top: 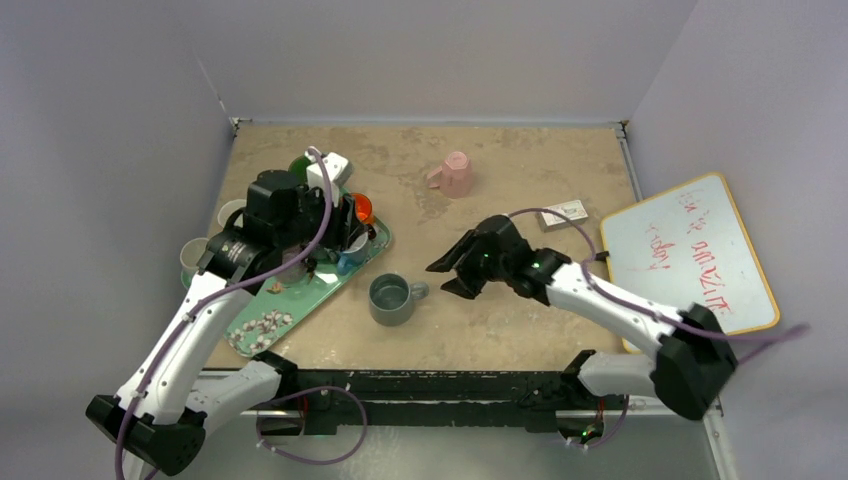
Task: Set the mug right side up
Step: Place the cup at the center of the board, then pick up the cup at the center of the board.
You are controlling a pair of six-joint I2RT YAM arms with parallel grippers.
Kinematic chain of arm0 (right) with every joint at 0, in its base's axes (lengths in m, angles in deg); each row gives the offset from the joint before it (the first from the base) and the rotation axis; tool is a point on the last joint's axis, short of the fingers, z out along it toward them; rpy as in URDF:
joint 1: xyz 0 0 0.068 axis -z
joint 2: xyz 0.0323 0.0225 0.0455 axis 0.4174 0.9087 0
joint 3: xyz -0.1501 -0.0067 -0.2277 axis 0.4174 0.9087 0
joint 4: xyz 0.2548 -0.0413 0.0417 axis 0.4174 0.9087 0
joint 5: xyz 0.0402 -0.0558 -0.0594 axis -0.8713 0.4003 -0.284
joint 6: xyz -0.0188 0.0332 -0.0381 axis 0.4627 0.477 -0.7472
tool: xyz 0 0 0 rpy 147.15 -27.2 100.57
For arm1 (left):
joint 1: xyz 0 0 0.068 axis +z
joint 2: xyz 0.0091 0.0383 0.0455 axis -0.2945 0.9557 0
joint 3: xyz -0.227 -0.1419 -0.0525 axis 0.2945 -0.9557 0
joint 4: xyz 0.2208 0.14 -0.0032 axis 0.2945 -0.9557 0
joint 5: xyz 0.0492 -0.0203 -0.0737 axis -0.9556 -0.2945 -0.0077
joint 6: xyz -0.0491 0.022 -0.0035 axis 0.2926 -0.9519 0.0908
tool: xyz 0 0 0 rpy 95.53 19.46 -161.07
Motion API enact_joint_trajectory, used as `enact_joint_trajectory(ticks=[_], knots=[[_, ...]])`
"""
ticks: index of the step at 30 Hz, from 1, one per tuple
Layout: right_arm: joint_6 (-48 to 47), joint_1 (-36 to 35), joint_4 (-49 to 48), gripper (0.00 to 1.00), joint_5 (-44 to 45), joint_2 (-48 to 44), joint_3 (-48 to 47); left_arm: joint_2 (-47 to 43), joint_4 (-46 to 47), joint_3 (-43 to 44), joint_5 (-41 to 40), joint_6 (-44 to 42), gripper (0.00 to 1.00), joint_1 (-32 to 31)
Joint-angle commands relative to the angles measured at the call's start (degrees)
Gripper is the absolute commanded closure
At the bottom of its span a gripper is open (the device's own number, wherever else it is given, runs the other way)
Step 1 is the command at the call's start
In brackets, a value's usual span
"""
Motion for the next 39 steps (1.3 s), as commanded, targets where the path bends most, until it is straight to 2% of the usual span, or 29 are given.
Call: enact_joint_trajectory(ticks=[1, 6, 9, 12, 15, 17, 19, 21, 25, 28, 33, 39], knots=[[-13.2, 0.2, -0.8, 0.43, 10.2, -13.1, 5.2, 2.6, -0.3, 5.2, -6.9, 8.8, 0.54, -0.1], [-17.6, 0.2, 10.6, 0.44, 20.7, -27.4, 5.6, 2.4, -0.5, 1.6, -20.7, 29.8, 0.53, -2.9], [-18.1, 0.2, 15.5, 0.44, 23.1, -33.4, 5.6, 3.3, 2.4, -1.5, -19.9, 39.4, 0.48, -5.6], [-17.7, 0.2, 18.8, 0.44, 24.2, -38.3, 6.3, 6.0, 4.8, -3.0, -22.4, 48.1, 0.43, -11.6], [-17.5, 0.2, 22.7, 0.44, 26.6, -42.6, 6.9, 8.6, 5.6, -3.6, -29.1, 57.8, 0.4, -18.4], [-17.6, 0.2, 25.2, 0.44, 28.4, -45.0, 6.7, 11.4, 1.0, -1.9, -34.8, 66.1, 0.36, -23.0], [-17.4, 0.1, 28.2, 0.44, 30.6, -47.7, 5.6, 15.2, -8.1, 2.7, -40.5, 78.7, 0.34, -27.0], [-17.6, 0.2, 31.5, 0.44, 32.6, -49.9, 4.4, 18.9, -16.7, 6.3, -43.1, 86.8, 0.34, -30.2], [-17.7, 0.2, 34.9, 0.44, 35.9, -53.9, 2.8, 21.6, -20.4, 7.5, -45.7, 99.2, 0.32, -34.8], [-17.7, 0.1, 35.8, 0.44, 36.9, -56.3, 2.8, 23.3, -15.8, 4.8, -45.0, 103.2, 0.3, -35.9], [-17.5, 0.2, 36.0, 0.44, 36.8, -57.9, 4.2, 27.0, -6.1, 0.6, -45.6, 104.9, 0.29, -36.0], [-17.1, 0.1, 36.8, 0.44, 36.2, -57.7, 4.6, 32.2, -4.7, 0.4, -46.4, 112.2, 0.28, -36.0]])
